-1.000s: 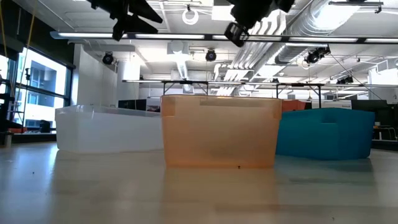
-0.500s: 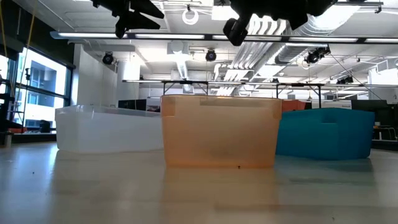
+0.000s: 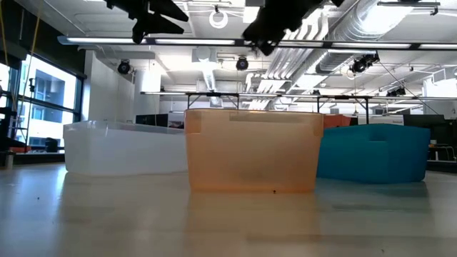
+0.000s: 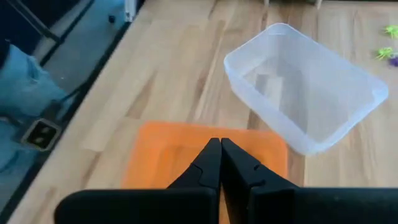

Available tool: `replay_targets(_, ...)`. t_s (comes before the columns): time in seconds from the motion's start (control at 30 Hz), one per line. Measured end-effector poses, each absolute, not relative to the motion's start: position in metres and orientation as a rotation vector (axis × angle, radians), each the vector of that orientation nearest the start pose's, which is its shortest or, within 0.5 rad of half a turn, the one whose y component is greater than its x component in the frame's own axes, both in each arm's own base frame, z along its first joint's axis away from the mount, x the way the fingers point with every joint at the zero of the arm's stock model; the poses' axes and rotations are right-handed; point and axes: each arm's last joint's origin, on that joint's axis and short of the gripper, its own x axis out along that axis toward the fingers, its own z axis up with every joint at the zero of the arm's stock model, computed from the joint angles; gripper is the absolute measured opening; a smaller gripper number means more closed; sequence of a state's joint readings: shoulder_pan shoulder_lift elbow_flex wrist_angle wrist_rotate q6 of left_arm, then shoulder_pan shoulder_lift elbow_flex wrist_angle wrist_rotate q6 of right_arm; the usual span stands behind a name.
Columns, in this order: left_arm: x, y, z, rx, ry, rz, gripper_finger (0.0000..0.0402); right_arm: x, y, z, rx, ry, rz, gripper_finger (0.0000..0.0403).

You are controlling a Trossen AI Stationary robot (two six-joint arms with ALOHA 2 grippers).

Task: Sort Halloween decoration
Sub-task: Put the black spider toy into the orange bin

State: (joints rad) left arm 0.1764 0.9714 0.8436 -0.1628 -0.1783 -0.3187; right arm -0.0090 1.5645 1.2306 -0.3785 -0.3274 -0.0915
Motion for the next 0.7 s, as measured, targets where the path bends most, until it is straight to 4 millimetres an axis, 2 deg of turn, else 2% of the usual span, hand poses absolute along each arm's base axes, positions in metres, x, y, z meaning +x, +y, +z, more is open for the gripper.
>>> replay_targets(0.13, 0.21, 0.042, 0.322, -0.315, 0.24, 0.388, 0.0152, 0.361, 0.007, 0.267, 0.038, 0.736, 0.335, 0.0)
replay_targets(0.27, 0.21, 0.042, 0.321, -0.316, 0.245, 0.384, 0.0152, 0.371, 0.007, 0.244, 0.05, 0.821, 0.337, 0.0)
replay_targets(0.5, 0.209, 0.042, 0.32, -0.317, 0.26, 0.379, 0.0152, 0.383, 0.01, 0.201, 0.079, 0.962, 0.341, 0.0)
replay_targets(0.7, 0.209, 0.042, 0.32, -0.316, 0.264, 0.379, 0.0152, 0.387, 0.013, 0.182, 0.16, 1.031, 0.334, 0.0)
